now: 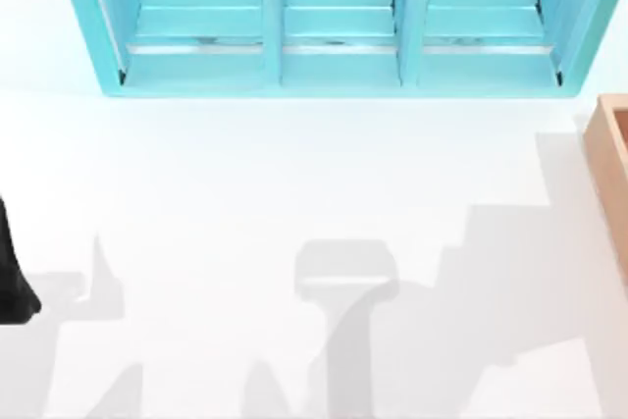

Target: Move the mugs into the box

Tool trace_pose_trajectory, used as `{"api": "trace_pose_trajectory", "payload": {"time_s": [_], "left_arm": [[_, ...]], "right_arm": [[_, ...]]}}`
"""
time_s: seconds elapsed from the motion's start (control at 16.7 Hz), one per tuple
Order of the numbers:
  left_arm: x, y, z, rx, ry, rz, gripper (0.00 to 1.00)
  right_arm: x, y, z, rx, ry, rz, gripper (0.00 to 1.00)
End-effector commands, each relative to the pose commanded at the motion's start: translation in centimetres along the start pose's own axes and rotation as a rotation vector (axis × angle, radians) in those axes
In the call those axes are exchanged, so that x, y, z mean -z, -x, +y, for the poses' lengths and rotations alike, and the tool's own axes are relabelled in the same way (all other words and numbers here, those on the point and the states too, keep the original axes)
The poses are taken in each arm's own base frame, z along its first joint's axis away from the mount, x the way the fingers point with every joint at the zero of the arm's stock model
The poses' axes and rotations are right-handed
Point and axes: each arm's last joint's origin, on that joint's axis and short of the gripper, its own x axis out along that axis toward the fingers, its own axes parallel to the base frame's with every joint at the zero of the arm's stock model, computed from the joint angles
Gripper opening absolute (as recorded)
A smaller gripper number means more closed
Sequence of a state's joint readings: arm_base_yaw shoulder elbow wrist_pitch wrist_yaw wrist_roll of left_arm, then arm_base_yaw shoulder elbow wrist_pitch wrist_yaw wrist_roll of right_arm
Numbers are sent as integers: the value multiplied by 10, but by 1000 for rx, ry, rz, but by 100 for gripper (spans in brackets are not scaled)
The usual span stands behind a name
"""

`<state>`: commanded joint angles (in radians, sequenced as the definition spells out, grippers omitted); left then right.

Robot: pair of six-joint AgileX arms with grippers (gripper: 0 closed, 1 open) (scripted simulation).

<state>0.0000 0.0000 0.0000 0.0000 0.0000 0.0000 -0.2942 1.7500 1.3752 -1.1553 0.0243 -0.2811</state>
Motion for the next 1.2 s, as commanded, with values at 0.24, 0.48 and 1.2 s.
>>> {"api": "trace_pose_trajectory", "payload": {"time_s": [0.24, 0.48, 1.2], "left_arm": [[0, 0, 0, 0, 0, 0, 100], [0, 0, 0, 0, 0, 0, 100], [0, 0, 0, 0, 0, 0, 100]], "right_arm": [[0, 0, 0, 0, 0, 0, 100], [-1, 4, 0, -1, 1, 1, 100], [-3, 100, -3, 0, 1, 0, 100]]}}
